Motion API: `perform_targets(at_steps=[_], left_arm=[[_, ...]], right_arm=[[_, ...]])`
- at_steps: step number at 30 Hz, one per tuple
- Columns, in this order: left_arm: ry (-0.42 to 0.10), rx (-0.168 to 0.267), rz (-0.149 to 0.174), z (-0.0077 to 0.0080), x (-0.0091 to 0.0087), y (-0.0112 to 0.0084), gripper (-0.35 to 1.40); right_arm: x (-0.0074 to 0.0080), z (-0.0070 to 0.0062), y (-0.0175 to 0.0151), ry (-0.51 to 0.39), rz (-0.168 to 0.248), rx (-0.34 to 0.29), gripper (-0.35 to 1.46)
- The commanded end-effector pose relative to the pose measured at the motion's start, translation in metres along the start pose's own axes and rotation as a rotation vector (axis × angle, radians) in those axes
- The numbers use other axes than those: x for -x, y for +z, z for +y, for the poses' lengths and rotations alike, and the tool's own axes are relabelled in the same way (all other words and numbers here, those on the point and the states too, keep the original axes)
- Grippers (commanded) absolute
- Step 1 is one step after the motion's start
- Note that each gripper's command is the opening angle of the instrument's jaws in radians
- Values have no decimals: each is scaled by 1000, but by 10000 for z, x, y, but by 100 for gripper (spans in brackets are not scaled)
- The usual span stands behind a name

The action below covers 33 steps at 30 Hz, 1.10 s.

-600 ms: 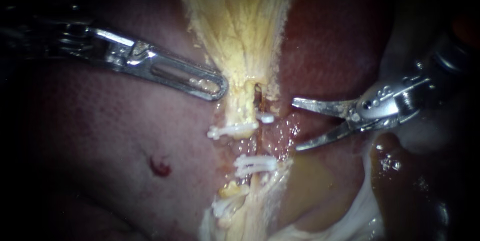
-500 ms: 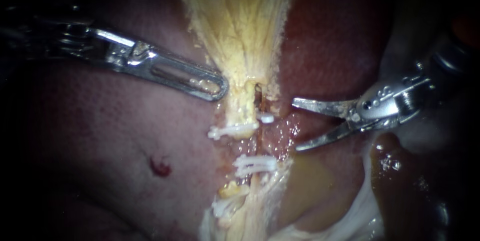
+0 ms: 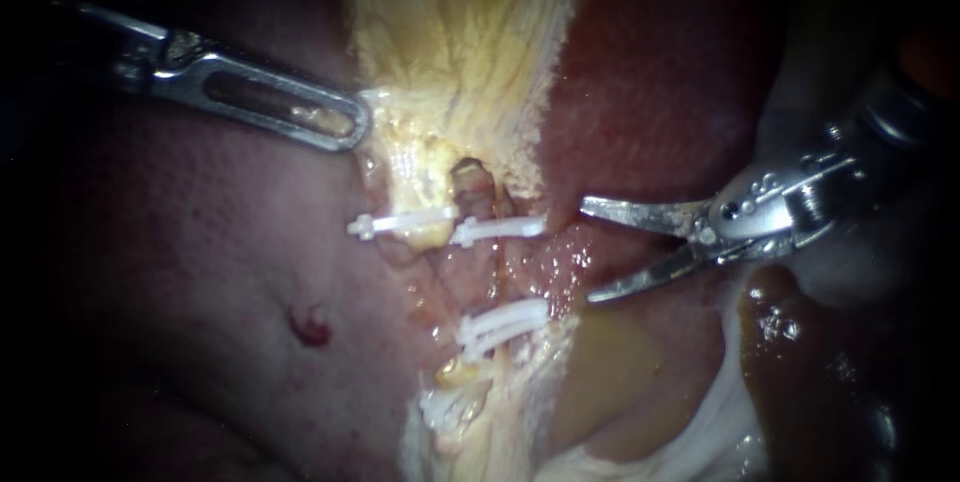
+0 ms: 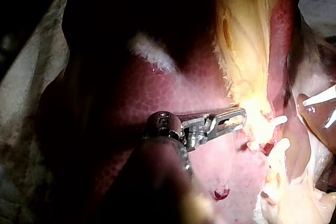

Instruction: Go to the cutting position right tube

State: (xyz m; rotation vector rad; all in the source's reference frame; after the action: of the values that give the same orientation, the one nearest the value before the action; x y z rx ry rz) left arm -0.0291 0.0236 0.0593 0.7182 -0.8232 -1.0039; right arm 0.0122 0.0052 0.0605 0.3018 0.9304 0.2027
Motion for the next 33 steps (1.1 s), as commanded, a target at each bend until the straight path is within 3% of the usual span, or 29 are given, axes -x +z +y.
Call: perform_targets(at_steps=[1,5,12,20,28,33], left_arm=[[0,2,-1,0,0,3,-35],[0,2,-1,0,-1,3,-35],[0,2,-1,0,-1,2,-35],[0,2,-1,0,-1,3,-35],[0,2,-1,1,-1,3,-35],[1,2,-1,1,-1,3,-35]], right_arm=[[1,-1,2,-2,3,-12,144],[12,-7,15,10,2,-86,144],[42,-20,50,84,-52,-151,144],[69,-14,87,148,-64,-192,144],[73,-2,119,189,-67,-230,144],[74,3,136,218,-32,-267,144]])
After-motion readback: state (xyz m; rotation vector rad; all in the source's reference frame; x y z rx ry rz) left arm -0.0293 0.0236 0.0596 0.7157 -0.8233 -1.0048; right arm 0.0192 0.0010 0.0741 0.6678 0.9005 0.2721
